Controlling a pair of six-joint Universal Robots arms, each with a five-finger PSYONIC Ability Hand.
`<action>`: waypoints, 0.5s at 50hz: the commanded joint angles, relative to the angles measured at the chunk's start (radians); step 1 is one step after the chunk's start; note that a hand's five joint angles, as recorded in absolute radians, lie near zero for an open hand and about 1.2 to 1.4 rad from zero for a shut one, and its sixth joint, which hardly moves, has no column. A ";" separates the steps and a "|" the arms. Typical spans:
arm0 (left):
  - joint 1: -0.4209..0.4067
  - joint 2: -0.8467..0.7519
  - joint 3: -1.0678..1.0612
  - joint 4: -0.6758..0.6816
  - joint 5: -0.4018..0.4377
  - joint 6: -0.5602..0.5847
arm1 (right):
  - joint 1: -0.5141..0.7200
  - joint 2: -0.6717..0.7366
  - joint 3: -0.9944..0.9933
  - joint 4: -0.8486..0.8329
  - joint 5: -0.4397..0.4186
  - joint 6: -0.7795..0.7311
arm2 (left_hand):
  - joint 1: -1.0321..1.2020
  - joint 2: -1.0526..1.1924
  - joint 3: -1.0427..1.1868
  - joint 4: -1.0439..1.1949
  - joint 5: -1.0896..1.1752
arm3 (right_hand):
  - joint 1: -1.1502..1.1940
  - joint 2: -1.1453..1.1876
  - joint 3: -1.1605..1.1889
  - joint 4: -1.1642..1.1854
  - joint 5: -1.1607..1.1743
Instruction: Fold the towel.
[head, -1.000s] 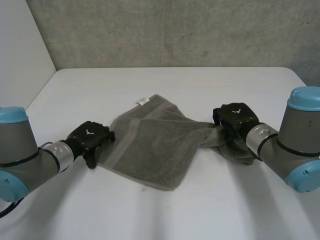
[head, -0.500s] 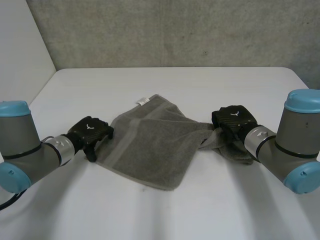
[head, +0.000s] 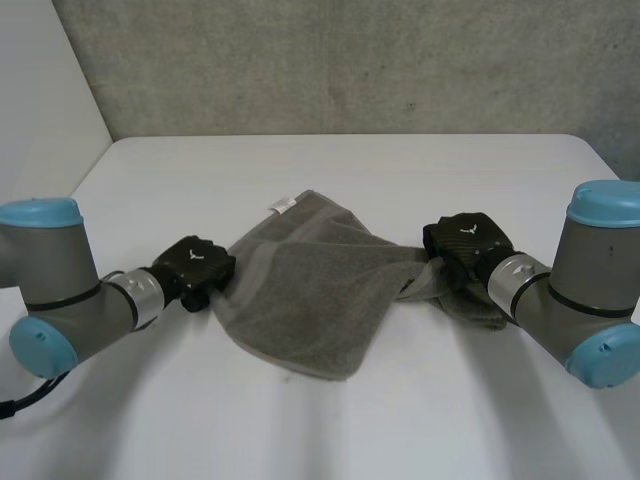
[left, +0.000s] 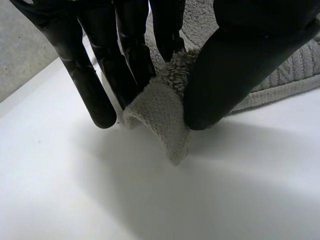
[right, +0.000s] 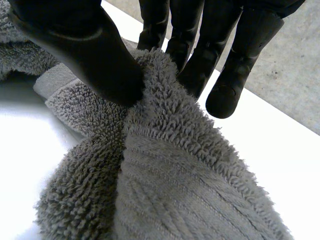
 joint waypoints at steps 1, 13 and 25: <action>-0.002 0.079 -0.005 0.006 -0.002 -0.064 | 0.000 0.000 0.000 0.002 0.000 -0.001 | 0.226 0.195 0.201 0.196 0.218 | 0.080 0.082 0.064 0.056 0.074; 0.013 0.323 -0.139 0.003 -0.071 -0.147 | -0.005 -0.081 -0.005 0.032 -0.055 0.007 | 0.226 0.195 0.201 0.196 0.218 | 0.080 0.082 0.064 0.056 0.074; 0.044 0.601 -0.199 -0.049 -0.158 -0.240 | -0.034 -0.202 -0.202 0.487 -0.212 0.001 | 0.226 0.195 0.201 0.196 0.218 | 0.080 0.082 0.064 0.056 0.074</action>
